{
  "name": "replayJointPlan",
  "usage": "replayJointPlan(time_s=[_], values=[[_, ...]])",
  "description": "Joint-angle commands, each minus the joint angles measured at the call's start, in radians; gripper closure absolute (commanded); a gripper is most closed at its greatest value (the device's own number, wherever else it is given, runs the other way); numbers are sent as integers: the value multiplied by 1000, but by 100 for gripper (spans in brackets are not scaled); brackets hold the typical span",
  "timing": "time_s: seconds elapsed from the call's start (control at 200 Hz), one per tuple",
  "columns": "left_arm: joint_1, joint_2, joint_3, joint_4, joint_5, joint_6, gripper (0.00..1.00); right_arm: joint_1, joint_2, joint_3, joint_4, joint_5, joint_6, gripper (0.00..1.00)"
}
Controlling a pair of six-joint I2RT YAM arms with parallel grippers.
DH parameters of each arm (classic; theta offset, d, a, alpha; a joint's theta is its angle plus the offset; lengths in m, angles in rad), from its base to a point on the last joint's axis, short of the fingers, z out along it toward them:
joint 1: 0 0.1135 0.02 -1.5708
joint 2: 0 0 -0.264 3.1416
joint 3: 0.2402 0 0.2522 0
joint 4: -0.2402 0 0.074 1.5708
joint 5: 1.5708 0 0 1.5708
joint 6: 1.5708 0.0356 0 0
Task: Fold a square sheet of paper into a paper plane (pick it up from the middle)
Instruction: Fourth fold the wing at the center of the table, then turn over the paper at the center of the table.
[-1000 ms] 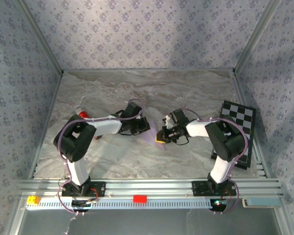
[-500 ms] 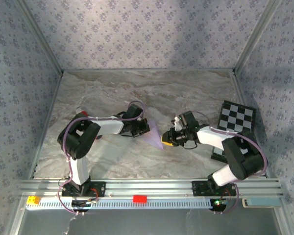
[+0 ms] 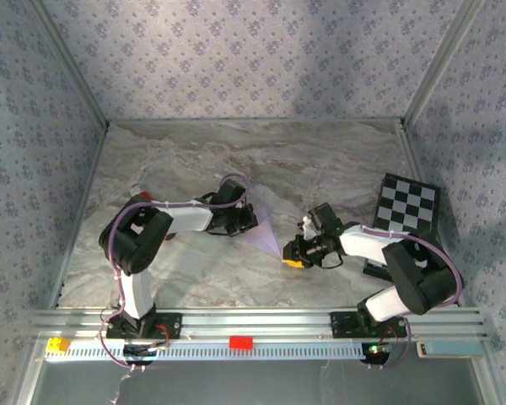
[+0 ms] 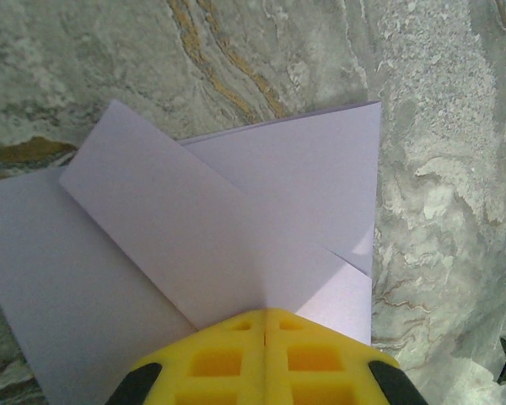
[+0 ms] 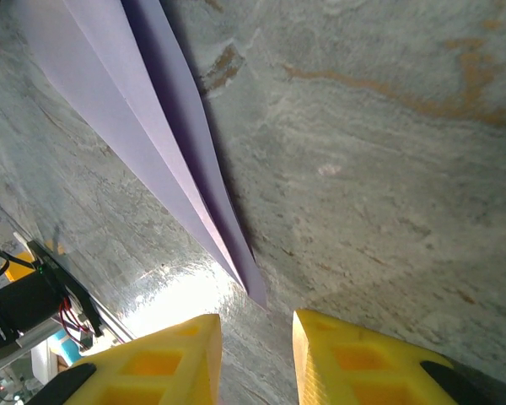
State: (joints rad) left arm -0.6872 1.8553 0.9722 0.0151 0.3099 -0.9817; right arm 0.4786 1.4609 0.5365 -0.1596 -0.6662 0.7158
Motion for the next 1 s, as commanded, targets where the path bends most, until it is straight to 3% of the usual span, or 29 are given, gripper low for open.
replayJointPlan(time_s=[0.0,0.375,0.994], values=[[0,6,-12,-32,-2,-9,95,8,3,7,-1,-13,25,71],[0,2,-19,-31,-2,-27,95,48,27,45,-23,92,70,73],[-1,1,-22,-20,0,-40,95,63,32,41,200,100,199,71]])
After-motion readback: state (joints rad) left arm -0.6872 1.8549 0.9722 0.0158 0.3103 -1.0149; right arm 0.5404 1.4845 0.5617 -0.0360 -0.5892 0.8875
